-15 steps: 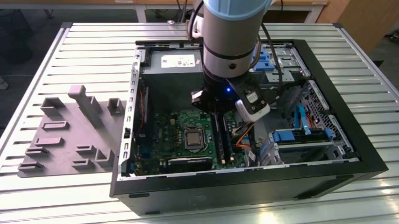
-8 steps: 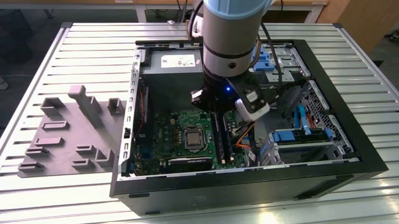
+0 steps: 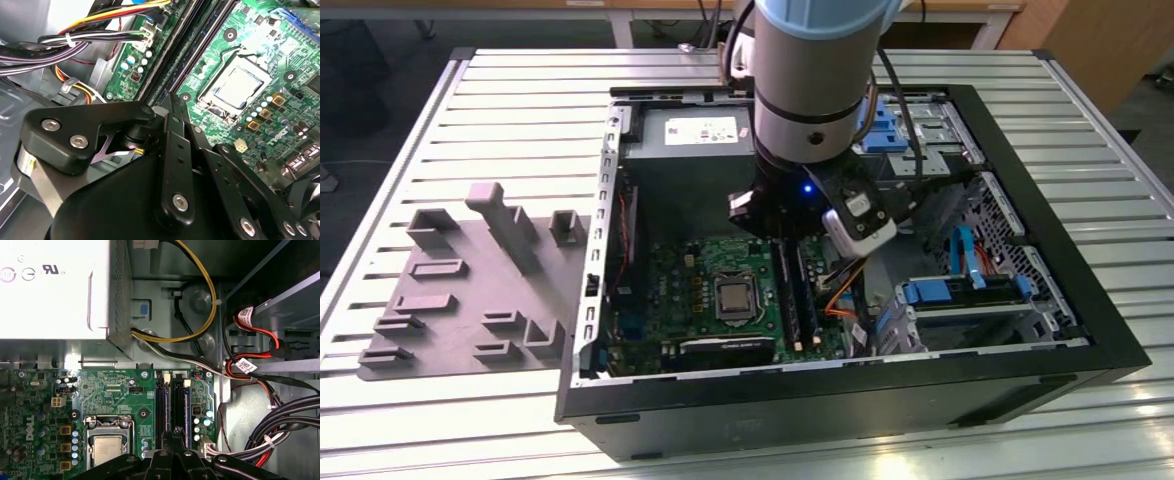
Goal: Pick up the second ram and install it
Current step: 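Press down the second ram until it locks into place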
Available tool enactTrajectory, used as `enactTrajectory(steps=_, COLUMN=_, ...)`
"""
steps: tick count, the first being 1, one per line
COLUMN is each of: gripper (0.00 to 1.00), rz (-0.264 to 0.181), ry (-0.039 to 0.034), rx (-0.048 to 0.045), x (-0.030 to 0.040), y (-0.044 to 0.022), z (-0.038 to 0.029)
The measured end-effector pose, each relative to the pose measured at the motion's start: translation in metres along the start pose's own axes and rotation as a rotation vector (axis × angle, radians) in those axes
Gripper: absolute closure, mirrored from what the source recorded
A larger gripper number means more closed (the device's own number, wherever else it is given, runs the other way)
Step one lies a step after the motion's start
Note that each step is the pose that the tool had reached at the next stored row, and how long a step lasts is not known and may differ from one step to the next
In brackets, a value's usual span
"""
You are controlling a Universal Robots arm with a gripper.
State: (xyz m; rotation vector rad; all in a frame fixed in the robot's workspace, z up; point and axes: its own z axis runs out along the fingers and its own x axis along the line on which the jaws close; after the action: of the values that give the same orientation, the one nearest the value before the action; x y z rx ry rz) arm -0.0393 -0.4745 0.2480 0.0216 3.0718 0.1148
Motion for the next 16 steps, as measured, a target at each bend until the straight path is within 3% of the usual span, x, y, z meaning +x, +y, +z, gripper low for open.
enactTrajectory(steps=16, gripper=0.89, rz=0.0, ry=0.0, rx=0.0001, x=0.0002, y=0.0032, z=0.0002)
